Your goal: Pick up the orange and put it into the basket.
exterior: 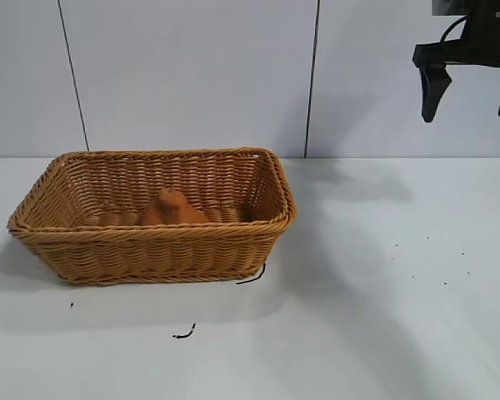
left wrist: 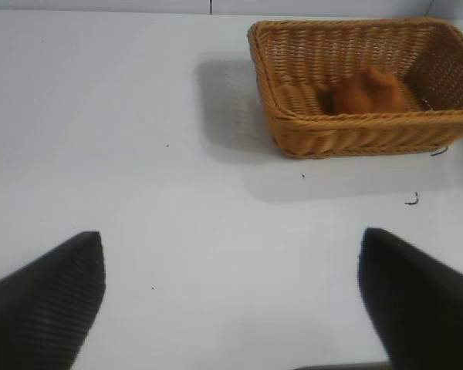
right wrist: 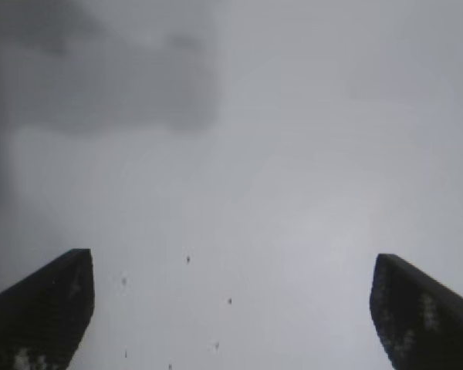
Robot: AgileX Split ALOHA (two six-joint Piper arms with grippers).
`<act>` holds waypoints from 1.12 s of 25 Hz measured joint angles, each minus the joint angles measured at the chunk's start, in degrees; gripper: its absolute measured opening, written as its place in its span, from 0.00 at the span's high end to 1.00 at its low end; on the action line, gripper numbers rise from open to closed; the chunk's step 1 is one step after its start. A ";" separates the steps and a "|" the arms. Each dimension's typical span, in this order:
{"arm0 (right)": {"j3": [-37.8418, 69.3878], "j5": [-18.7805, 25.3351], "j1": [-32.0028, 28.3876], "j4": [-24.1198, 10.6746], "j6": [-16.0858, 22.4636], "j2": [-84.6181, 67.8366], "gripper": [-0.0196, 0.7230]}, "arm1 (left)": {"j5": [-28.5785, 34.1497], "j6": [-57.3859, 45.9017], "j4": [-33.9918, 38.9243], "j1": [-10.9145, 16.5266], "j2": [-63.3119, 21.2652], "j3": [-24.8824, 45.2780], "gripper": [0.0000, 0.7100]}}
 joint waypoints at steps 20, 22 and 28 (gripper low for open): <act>63.94 -4.04 0.00 2.24 -6.53 -60.37 0.04 | 0.00 0.00 0.00 0.00 0.00 0.00 0.10; 68.86 -6.96 0.00 2.24 -6.79 -66.58 0.04 | 0.05 0.00 0.00 0.00 0.00 0.00 0.10; 76.21 -10.68 0.00 2.40 -6.97 -85.71 0.04 | 0.05 0.00 0.00 0.00 0.00 0.00 0.10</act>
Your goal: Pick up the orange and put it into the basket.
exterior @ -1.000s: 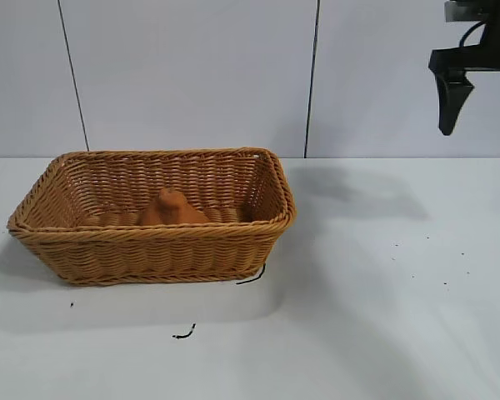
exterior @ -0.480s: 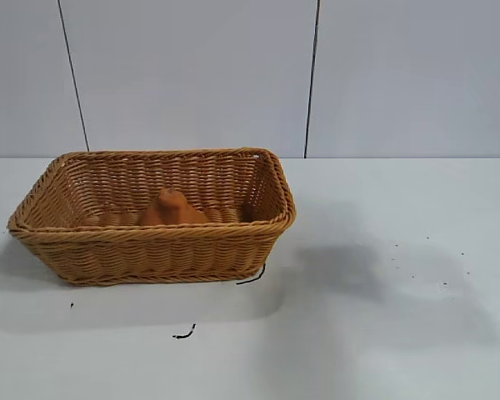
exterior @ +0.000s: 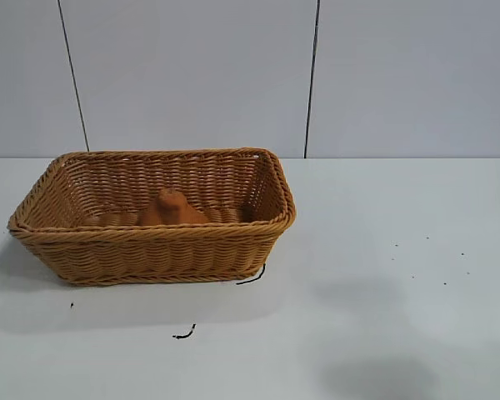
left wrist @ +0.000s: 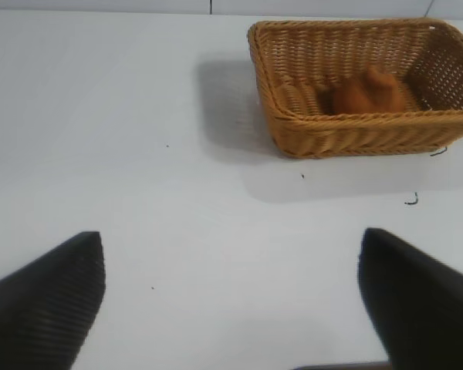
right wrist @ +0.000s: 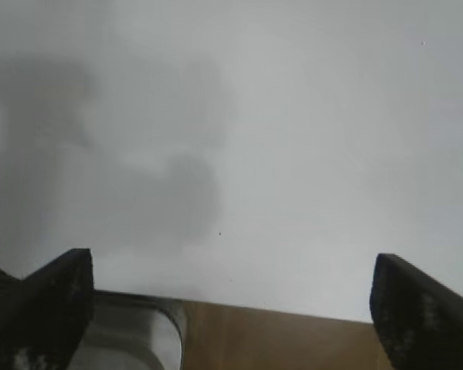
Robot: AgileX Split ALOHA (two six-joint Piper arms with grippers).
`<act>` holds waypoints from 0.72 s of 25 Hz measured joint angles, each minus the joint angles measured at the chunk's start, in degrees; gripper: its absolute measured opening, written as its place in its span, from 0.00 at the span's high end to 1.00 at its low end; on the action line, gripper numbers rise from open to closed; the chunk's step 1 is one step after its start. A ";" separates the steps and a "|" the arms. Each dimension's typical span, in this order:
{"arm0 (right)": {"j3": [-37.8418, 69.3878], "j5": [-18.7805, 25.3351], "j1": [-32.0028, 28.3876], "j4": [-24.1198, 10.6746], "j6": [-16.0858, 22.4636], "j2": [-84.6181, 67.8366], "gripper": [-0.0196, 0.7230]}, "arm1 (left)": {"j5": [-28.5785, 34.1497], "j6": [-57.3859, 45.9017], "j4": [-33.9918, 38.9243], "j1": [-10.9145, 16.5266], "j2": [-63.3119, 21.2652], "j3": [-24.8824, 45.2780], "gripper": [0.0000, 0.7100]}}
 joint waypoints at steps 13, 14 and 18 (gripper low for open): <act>0.19 -0.10 0.00 0.06 -0.87 -26.13 0.04 | 0.00 0.00 0.00 0.00 0.00 0.00 0.10; 0.32 -0.10 0.00 0.06 -0.87 -28.19 0.04 | 0.00 0.00 0.00 0.00 0.00 0.00 0.10; 0.33 -0.02 0.00 0.06 -0.87 -32.35 0.04 | 0.00 0.00 0.00 0.00 0.00 0.00 0.10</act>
